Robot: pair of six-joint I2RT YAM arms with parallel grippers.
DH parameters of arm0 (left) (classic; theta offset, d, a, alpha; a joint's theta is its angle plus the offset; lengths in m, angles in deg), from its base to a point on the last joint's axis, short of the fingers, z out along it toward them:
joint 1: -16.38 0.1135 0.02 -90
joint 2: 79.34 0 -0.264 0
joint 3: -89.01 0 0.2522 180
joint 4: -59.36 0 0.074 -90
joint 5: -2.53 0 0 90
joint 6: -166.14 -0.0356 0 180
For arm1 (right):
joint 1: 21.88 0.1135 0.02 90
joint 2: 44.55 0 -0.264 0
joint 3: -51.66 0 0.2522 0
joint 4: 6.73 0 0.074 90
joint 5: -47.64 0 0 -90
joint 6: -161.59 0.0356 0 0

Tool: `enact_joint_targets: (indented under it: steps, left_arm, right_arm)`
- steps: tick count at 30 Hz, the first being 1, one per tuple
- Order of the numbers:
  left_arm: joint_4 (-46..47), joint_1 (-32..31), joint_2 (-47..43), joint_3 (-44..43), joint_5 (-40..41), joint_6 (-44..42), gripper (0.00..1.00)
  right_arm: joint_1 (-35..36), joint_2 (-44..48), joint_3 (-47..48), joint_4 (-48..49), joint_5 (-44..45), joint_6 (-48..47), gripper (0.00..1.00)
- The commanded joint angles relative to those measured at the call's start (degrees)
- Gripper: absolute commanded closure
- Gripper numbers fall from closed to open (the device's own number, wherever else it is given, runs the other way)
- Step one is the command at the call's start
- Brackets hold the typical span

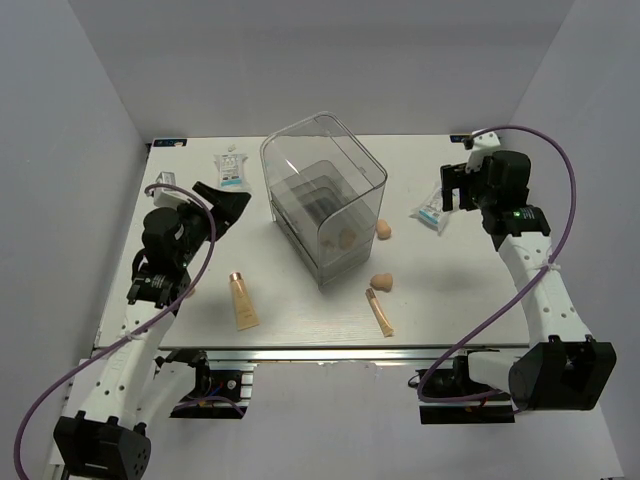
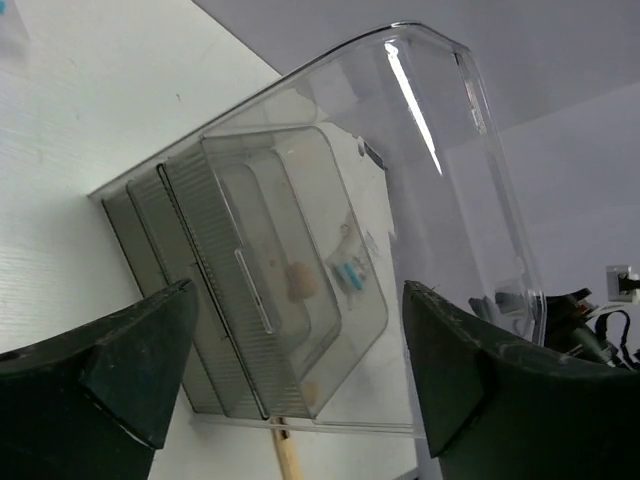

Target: Organize the makeup

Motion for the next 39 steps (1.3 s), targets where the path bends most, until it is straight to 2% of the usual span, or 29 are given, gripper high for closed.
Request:
enact_joint_targets:
  steps: [1,2,3,6,9,10,13,14,18,23,25,39]
  left_arm:
    - [4.3,0.1,0.7,1.3,-2.8,6.7,0.1]
    - [4.1,0.1,1.2,1.5,-2.6,8.4,0.15]
    - [4.2,0.1,2.0,1.7,-2.7,9.0,0.41]
    - [4.4,0.1,3.0,2.9,-1.7,11.5,0.73]
    - [7.1,0.1,3.9,6.6,-1.8,16.1,0.74]
    - [9.6,0.1,4.6,7.6,-2.1,17.3,0.64]
    - [16.9,-1.0,6.8,13.0,-3.0,22.5,0.45]
    - [18.4,-1.7,7.5,13.9,-2.5,23.7,0.44]
    - [27.1,-5.7,14.2,14.5,-2.5,25.1,0.45]
    - [35.9,-7.5,22.7,14.1,-2.6,27.4,0.51]
    - [38.0,-7.6,24.1,14.6,-2.6,28.4,0.53]
    - [44.0,-9.1,31.4,13.2,-5.6,28.7,0.58]
  right_arm:
    - [0.3,2.7,1.0,-0.3,-16.0,-11.0,0.11]
    - [0.5,4.2,0.2,-0.3,-18.8,-13.6,0.11]
    - [0.7,5.2,-0.8,1.4,-23.8,-14.9,0.11]
    - [1.3,8.0,-4.9,3.2,-28.9,-18.2,0.11]
    - [1.3,7.6,-5.0,1.3,-31.1,-18.4,0.11]
    - [1.3,7.1,-4.4,0.1,-31.5,-17.7,0.11]
    - [1.3,5.5,-2.3,0.2,-30.1,-12.3,0.11]
    - [1.3,5.1,-1.6,0.0,-30.8,-12.2,0.11]
    - [1.3,6.7,-2.3,2.5,-34.8,-9.4,0.13]
    - [1.2,7.8,-2.8,4.3,-37.0,-6.5,0.28]
    - [1.1,8.0,-3.1,4.6,-37.1,-5.8,0.31]
    - [0.7,8.8,-4.3,4.9,-36.3,-4.9,0.3]
